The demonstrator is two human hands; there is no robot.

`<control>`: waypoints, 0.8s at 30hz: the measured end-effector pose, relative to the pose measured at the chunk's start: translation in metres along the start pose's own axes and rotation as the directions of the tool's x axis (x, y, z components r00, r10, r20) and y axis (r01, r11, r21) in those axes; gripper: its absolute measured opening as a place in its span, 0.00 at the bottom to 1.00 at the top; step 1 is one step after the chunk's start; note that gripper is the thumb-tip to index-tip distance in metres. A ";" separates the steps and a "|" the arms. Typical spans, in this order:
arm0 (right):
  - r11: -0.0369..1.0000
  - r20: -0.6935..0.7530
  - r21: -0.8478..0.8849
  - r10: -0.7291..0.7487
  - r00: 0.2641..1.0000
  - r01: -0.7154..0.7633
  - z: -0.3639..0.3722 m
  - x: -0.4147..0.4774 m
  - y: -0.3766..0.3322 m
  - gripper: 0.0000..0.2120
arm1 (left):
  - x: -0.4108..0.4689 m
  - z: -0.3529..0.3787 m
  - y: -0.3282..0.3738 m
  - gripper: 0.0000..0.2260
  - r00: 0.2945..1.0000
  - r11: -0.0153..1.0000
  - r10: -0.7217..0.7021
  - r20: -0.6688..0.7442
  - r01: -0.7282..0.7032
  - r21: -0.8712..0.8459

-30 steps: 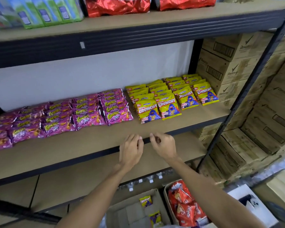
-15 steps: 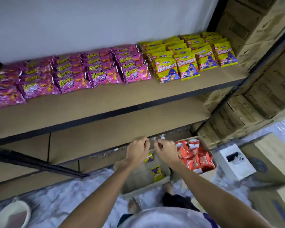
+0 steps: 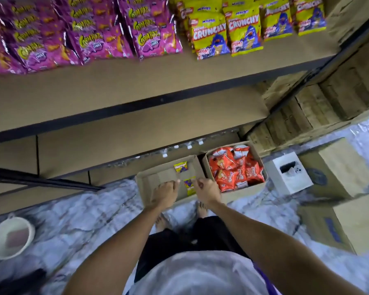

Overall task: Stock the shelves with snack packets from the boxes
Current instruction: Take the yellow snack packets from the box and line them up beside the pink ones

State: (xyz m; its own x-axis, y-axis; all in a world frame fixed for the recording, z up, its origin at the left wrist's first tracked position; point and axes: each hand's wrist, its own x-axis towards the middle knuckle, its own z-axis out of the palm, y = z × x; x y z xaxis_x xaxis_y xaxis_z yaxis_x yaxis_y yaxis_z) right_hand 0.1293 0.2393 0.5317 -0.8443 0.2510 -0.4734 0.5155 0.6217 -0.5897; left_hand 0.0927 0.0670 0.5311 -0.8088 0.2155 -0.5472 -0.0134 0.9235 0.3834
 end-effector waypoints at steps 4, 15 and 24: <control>0.997 0.056 0.012 0.076 0.996 -0.077 0.018 0.030 0.033 0.22 | 0.027 0.045 -0.012 0.30 1.000 0.999 -0.003 0.029 0.002 0.047; 0.993 0.198 -0.094 0.084 0.977 -0.066 0.128 0.161 0.159 0.15 | 0.154 0.178 -0.068 0.20 0.995 0.995 0.038 0.089 -0.046 0.090; 0.989 0.198 -0.145 0.054 0.979 -0.025 0.244 0.268 0.268 0.18 | 0.283 0.309 -0.142 0.18 0.991 0.986 0.008 0.134 -0.030 0.165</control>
State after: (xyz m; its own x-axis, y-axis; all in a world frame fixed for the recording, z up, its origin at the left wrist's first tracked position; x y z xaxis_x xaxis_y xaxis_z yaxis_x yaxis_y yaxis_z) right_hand 0.0766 0.2925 0.0873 -0.7700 0.1325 -0.6242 0.5098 0.7160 -0.4769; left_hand 0.0472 0.0953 0.0915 -0.7227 0.2635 -0.6390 0.1083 0.9562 0.2719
